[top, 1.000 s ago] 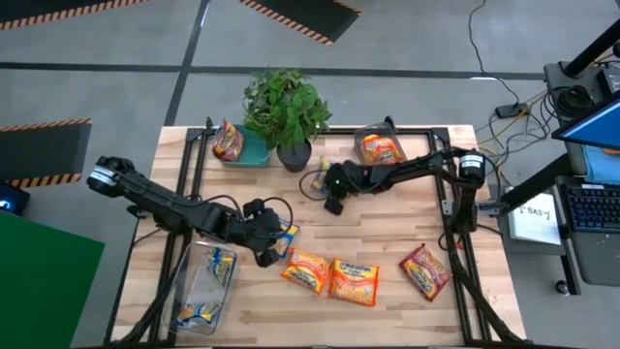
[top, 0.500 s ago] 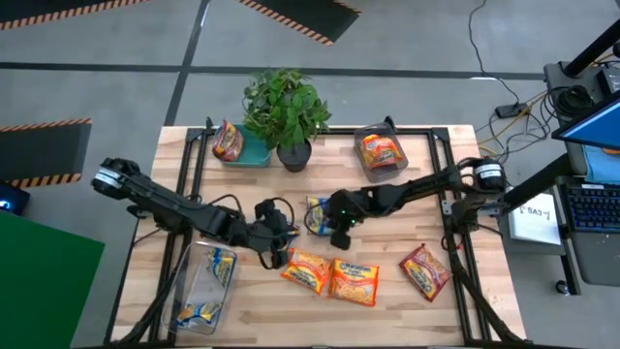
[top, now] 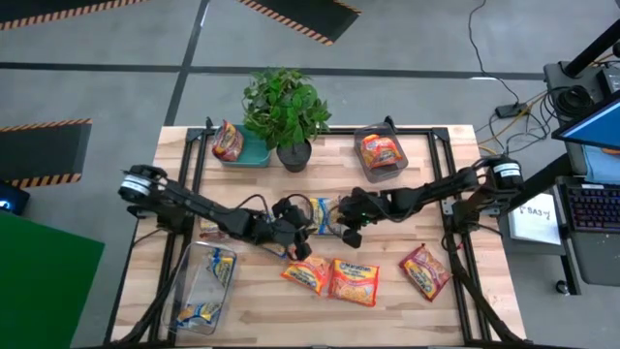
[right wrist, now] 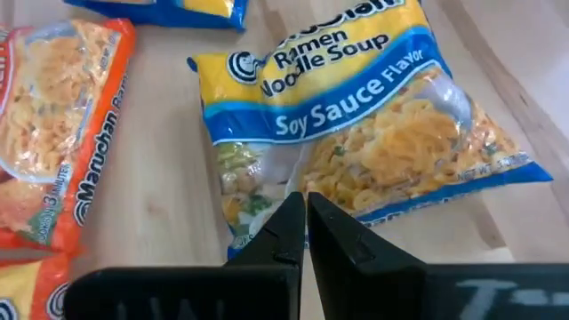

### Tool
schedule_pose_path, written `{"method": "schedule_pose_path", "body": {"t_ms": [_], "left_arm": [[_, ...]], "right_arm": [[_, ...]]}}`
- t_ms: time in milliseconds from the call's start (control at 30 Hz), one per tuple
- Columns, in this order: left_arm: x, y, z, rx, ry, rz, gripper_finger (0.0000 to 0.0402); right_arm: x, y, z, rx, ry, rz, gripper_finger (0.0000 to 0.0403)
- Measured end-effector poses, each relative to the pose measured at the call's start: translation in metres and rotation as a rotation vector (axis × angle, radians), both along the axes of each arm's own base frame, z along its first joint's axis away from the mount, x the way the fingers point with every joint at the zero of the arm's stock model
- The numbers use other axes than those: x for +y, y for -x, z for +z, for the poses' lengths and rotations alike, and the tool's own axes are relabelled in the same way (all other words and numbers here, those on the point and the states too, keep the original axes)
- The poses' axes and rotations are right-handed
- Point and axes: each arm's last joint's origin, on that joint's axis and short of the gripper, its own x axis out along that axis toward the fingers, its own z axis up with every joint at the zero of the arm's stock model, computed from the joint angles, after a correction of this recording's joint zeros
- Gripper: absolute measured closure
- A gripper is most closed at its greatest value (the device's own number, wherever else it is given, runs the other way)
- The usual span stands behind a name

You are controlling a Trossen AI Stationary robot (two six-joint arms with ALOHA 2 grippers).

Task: Sort Maruchan noodles
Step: Put the blue noodle pack into the transparent bin

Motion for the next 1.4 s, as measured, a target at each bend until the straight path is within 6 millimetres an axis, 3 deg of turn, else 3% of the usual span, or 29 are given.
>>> {"method": "schedule_pose_path", "body": {"t_ms": [233,700,967,1167,1400], "left_arm": [[0.025,-0.009,-0.016,0.003,0.078,0.125,0.0243],[0.059,-0.018,-0.041,-0.039,0.244,0.361,0.0151],[0.065,-0.017,-0.041,-0.062,0.229,0.429,0.0139],[0.082,-0.014,-0.044,-0.022,0.223,0.481,0.0138],[0.105,-0.013,-0.046,0.039,0.338,0.372,0.0138]], "right_arm": [[0.0,0.007,-0.021,-0.135,-0.006,0.008,0.0394],[0.0,0.003,-0.054,-0.08,0.045,0.055,0.0394],[0.0,0.003,-0.059,-0.065,0.065,0.074,0.0394],[0.0,0.003,-0.059,-0.066,0.065,0.075,0.0394],[0.0,0.004,-0.06,-0.064,0.068,0.078,0.0394]]}}
